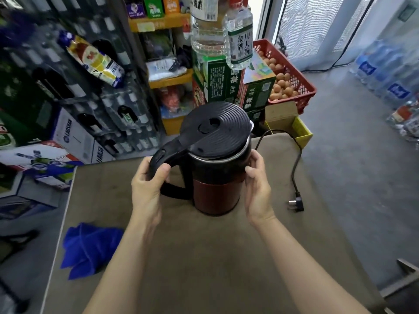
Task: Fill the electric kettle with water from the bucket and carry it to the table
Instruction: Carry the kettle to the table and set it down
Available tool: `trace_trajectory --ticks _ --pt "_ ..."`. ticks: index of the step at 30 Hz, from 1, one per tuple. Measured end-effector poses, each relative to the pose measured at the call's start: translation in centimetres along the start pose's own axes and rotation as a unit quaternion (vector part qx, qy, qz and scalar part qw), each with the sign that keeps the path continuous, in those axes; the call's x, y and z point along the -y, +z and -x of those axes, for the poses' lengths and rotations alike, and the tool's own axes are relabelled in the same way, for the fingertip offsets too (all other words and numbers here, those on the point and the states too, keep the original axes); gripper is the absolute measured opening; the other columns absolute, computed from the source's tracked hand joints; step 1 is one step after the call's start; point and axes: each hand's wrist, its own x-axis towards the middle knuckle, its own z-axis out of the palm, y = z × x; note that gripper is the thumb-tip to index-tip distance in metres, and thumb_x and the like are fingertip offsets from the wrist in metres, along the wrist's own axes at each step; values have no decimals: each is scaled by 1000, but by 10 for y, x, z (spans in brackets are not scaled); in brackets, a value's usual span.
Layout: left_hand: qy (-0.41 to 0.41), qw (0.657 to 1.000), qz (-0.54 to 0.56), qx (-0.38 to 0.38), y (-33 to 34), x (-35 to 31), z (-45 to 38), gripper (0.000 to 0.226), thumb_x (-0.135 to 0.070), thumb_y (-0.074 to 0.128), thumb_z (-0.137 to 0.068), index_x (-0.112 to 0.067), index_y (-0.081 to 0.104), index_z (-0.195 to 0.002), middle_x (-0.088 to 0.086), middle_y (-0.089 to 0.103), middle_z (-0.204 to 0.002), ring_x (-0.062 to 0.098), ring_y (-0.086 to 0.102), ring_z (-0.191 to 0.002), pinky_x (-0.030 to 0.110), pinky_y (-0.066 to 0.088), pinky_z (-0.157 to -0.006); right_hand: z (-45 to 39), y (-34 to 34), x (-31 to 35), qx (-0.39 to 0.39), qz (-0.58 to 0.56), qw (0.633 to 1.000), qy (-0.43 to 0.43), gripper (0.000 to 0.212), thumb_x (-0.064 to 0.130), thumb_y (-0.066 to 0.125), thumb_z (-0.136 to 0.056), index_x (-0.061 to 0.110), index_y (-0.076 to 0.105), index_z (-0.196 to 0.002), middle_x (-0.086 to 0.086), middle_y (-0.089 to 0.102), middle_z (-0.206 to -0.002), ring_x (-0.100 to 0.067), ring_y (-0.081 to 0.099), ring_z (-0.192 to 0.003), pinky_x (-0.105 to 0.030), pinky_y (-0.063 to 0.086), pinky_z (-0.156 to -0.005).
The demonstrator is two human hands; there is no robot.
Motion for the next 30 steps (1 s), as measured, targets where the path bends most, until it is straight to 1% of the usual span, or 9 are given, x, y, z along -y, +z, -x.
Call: trace_trajectory --ticks 3,6,8,11,14,17,21,26,30 --pt "-45 999 -2 15 -12 4 23 44 -61 79 -66 -34 71 -100 -8 70 -105 19 60 -106 36 40 -101 7 -1 7 -5 33 999 21 40 21 44 -86 10 53 -123 -5 57 -113 -13 53 -103 -23 45 -87" --pt "-77 997 10 28 -13 -2 34 51 -58 79 -68 -26 69 -107 4 66 -119 28 52 -124 49 29 -113 9 4 20 -9 45 998 39 49 41 48 -95 7 54 -130 -3 62 -117 -5 61 -102 -19 48 -86" --pt "-93 995 13 26 -12 -8 32 54 -57 77 -72 -20 67 -110 9 65 -122 29 52 -124 53 27 -113 5 9 35 -7 47 998 48 63 54 45 -91 11 51 -137 3 63 -126 3 62 -109 -17 48 -92" --pt "-122 992 -17 17 -9 -18 28 52 -58 67 -79 -17 66 -111 8 66 -122 28 54 -121 44 37 -105 -6 20 57 8 90 994 67 67 63 52 -87 23 50 -141 8 57 -139 -4 52 -127 -19 40 -104" --pt "-143 988 -46 20 -7 -25 27 49 -60 60 -82 -22 65 -112 6 66 -122 27 55 -119 42 41 -96 -10 31 67 13 135 988 75 40 37 63 -93 28 53 -131 13 60 -124 1 54 -111 -6 45 -82" --pt "-138 989 -51 17 -6 -26 26 47 -59 63 -83 -20 65 -108 6 66 -118 29 54 -118 48 37 -103 -6 33 66 0 174 983 65 57 25 69 -90 23 46 -143 10 59 -130 -1 55 -114 -16 46 -88" --pt "-143 987 -72 24 -3 -30 27 47 -57 60 -81 -15 62 -102 4 66 -110 27 57 -113 42 40 -97 3 34 63 -27 206 975 76 64 35 69 -88 27 43 -145 8 54 -140 -14 49 -131 -39 41 -110" --pt "-159 962 -216 51 -14 -33 23 59 -79 50 -75 -33 60 -110 -1 58 -122 16 54 -112 42 42 -97 14 36 75 -30 276 957 79 65 46 66 -89 24 43 -145 9 54 -134 -15 47 -130 -35 40 -109" --pt "-132 939 -310 71 -20 -51 19 64 -69 52 -84 -26 50 -132 0 48 -135 19 49 -121 38 42 -98 23 37 89 -18 356 931 78 71 59 62 -85 19 49 -142 4 60 -133 -20 53 -128 -39 44 -106"
